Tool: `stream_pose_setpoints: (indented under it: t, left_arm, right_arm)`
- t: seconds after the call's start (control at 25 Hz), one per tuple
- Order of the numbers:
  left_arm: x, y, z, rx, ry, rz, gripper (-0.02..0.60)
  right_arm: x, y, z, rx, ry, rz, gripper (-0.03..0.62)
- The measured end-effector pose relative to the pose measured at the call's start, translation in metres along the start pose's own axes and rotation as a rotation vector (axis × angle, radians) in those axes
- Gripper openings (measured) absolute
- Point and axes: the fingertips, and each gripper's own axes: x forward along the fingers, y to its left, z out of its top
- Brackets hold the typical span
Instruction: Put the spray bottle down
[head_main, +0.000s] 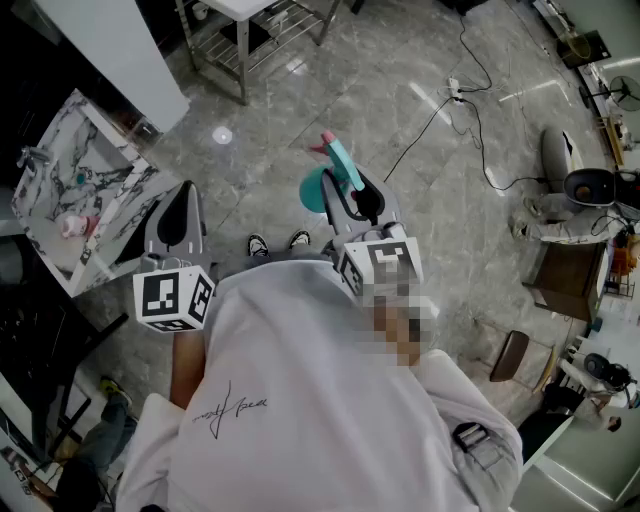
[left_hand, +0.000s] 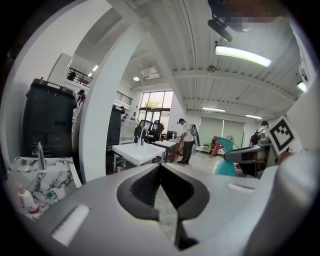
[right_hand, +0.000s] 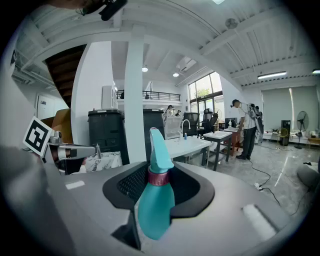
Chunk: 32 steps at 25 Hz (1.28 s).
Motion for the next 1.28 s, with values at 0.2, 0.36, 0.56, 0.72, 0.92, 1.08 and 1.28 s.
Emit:
stream_pose_setpoints:
  t: [0.2, 0.36, 0.56, 0.72, 0.92, 1.08, 1.28]
  left_arm:
    - [0.004, 0.007, 0.003, 0.000, -0.002, -0.015, 0.006]
    - [0.002, 0.014, 0.002, -0.009, 0.000, -0.026, 0.006]
    - [-0.002, 0.021, -0.006, -0.021, 0.010, -0.044, 0.006]
    - [0.001, 0.024, -0.012, -0.033, 0.024, -0.051, 0.006]
    - [0.012, 0.028, -0.002, -0.036, -0.010, -0.042, 0.006]
    - [0.028, 0.031, 0.002, -0.045, -0.011, -0.039, 0.006]
    - [0.062, 0.031, 0.013, -0.030, -0.009, -0.042, 0.006]
  right_arm:
    - [0.005, 0.003, 0.000, -0.006, 0.006, -0.006, 0.130]
    - [0.007, 0.004, 0.000, 0.009, 0.010, -0.032, 0.130]
    - [0.004, 0.000, 0.005, 0.086, -0.030, -0.058, 0.130]
    - [0.004, -0.001, 0.001, 0.102, -0.026, -0.056, 0.130]
    - [0.019, -0.007, 0.008, 0.109, -0.039, -0.045, 0.130]
    - [0.038, -0.017, 0.013, 0.127, -0.050, -0.031, 0.130]
    - [0.066, -0.038, 0.024, 0.136, -0.060, -0.019, 0.130]
